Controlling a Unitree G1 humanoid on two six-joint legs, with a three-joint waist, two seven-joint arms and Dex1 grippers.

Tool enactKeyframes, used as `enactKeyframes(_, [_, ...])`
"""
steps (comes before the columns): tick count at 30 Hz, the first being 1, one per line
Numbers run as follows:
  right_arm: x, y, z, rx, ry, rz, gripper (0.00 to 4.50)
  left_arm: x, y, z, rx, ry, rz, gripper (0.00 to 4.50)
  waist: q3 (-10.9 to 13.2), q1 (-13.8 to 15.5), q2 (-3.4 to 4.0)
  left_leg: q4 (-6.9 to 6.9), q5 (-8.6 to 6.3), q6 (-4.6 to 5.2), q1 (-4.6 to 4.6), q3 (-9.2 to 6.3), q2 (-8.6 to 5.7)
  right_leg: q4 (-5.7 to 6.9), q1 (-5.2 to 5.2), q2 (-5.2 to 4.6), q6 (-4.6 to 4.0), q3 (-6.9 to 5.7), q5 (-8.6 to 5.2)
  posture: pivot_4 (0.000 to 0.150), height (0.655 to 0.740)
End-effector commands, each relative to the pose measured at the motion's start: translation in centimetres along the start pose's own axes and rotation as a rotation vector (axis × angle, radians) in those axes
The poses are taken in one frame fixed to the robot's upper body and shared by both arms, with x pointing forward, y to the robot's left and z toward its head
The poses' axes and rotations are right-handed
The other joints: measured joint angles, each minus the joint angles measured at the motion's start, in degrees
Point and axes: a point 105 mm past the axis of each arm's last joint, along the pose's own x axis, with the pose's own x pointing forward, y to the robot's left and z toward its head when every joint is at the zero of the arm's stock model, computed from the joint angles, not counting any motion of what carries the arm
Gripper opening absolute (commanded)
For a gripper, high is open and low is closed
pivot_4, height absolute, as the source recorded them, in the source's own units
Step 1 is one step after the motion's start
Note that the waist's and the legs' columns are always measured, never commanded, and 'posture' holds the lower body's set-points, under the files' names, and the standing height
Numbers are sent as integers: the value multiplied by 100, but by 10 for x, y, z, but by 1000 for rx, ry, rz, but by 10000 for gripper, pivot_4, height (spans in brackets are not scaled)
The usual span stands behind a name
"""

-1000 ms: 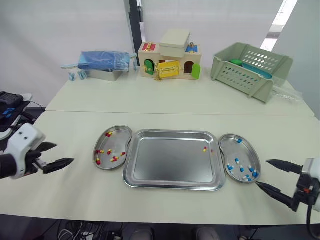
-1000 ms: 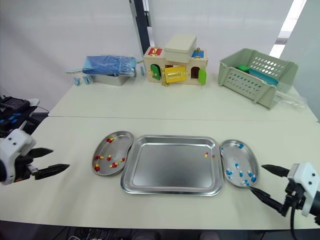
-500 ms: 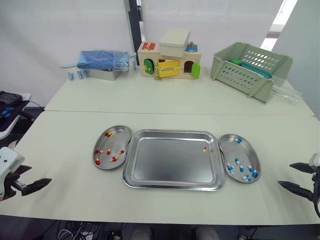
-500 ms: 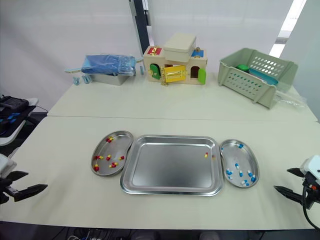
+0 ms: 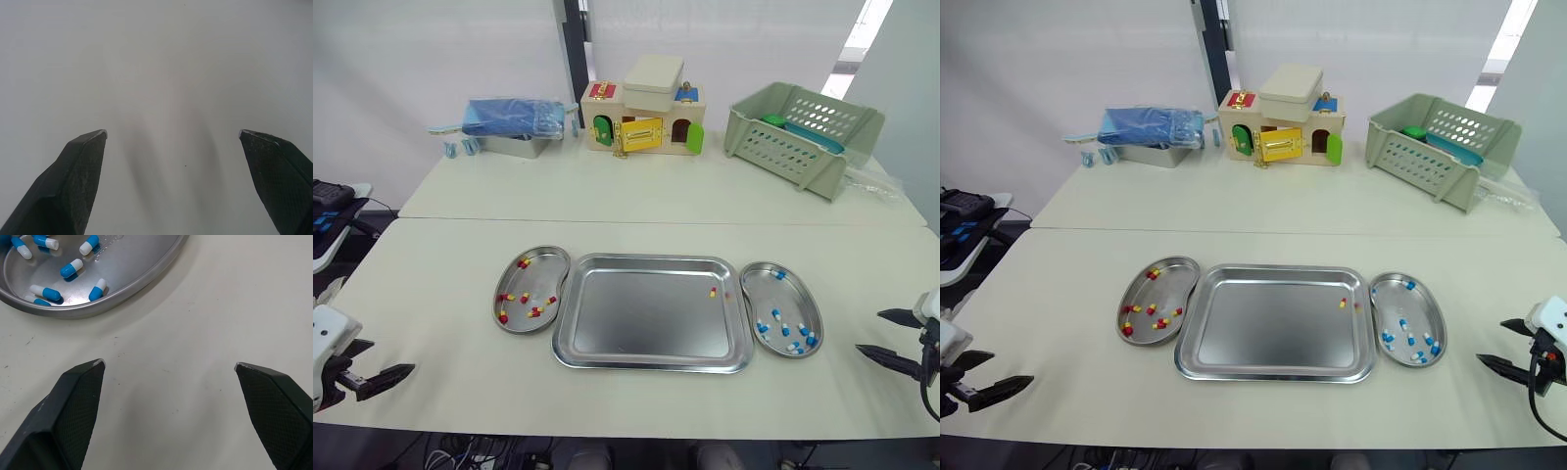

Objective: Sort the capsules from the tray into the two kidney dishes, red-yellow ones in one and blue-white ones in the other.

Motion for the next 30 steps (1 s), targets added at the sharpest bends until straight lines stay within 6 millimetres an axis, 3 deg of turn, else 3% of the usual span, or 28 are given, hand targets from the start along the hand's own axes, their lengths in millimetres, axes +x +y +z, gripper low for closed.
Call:
enactKeyframes(1, [-4, -3, 5, -37, -25, -19, 45000, -1, 0, 11, 15, -37, 13, 44755, 0, 1, 0, 0, 0, 0, 0, 0, 0, 0, 0, 0, 0, 0, 0, 1500, 7400])
enactKeyframes(7, [-8, 9, 14, -19, -138, 25, 45000, 2, -5, 13, 20, -42, -6, 44755, 1, -12, 2, -1, 0, 0, 0, 0, 0, 0, 0, 0, 0, 1, 0, 1500, 7400])
enactKeyframes(16, [-11, 64, 33, 23, -366, 116, 45000, 28, -46, 86, 140, -218, -223, 44755, 3, 56, -1, 0, 0, -2, -2, -6, -1, -2, 4, 0, 0, -5, 0, 1500, 7400])
enactKeyframes(21, [-5, 118, 42, 53, -461, 138, 45000, 45, -86, 131, 270, -283, -414, 44755, 2, 60, -1, -3, 1, -2, -4, -15, -1, -1, 4, 2, 0, -13, 0, 1500, 7400])
enactKeyframes(30, [10, 161, 49, 110, -666, -22, 45000, 90, -182, 189, 541, -354, -785, 44755, 3, -6, 7, 1, 2, -4, 1, -11, -2, 8, 0, 7, 1, -5, -1, 1500, 7400])
